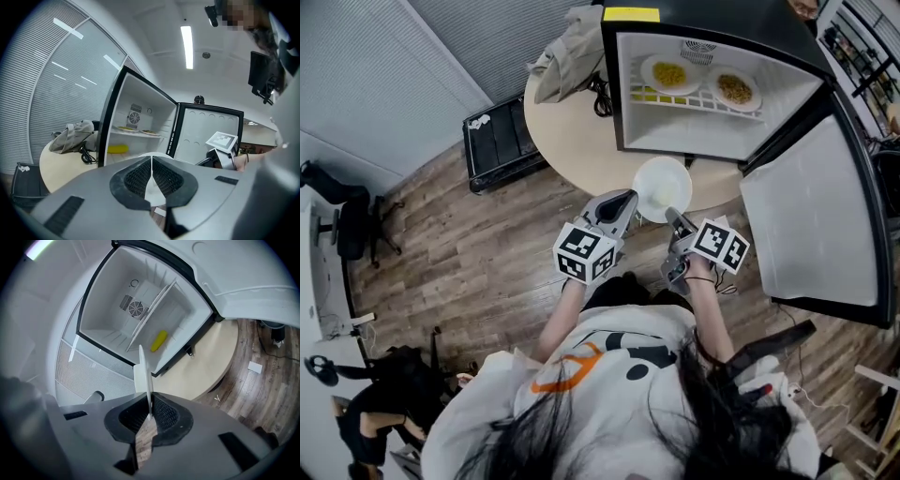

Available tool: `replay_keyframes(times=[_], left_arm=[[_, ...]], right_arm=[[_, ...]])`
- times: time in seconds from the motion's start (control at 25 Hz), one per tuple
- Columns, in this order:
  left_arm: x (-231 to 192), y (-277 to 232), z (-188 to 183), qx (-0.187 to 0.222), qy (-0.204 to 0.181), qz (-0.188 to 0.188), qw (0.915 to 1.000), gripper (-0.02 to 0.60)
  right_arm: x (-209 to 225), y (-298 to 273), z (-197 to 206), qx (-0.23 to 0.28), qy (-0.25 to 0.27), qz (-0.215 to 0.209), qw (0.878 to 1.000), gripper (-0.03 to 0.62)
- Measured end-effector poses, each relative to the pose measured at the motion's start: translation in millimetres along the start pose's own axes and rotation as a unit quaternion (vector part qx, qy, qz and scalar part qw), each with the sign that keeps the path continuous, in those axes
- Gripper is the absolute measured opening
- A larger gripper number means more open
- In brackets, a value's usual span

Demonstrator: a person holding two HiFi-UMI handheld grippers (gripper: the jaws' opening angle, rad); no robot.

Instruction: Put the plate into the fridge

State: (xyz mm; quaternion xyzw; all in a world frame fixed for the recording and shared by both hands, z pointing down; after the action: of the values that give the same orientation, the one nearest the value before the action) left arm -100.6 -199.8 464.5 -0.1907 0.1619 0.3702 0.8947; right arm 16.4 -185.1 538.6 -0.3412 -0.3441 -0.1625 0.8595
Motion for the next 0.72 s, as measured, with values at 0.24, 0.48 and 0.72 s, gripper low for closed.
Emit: replay_keyframes(times=[0.24,0.48,0.72], left_arm=[[2.5,-1.0,7.2,-0.007,0.007,0.01,0.9999,0.011],[0.5,-0.7,18.1,-0.016,0.017,0.007,0.9997,0.011],[-9.0,-7.0,8.0,-0.007,0.018,-0.003,0.9998,0.011]], right_arm=[[2.0,4.3,1.9,0.004,-0.006,0.009,1.0,0.026],[10.3,1.8,6.6,-0.006,-0.011,0.017,1.0,0.028],[11.6,-6.6,-5.5,-0.004,-0.011,0.011,1.0,0.026]])
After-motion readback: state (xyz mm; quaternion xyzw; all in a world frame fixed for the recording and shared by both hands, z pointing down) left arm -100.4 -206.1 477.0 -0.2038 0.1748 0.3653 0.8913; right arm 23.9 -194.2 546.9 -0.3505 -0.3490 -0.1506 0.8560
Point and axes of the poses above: the fingertips, and each gripper's own axes: y backward along the fingers, x to its right, z out of its underside, the point moved 2 cm from there along y, backward along the fingers, and after that the axes turned 13 degrees about y, right-handed, at the moved point
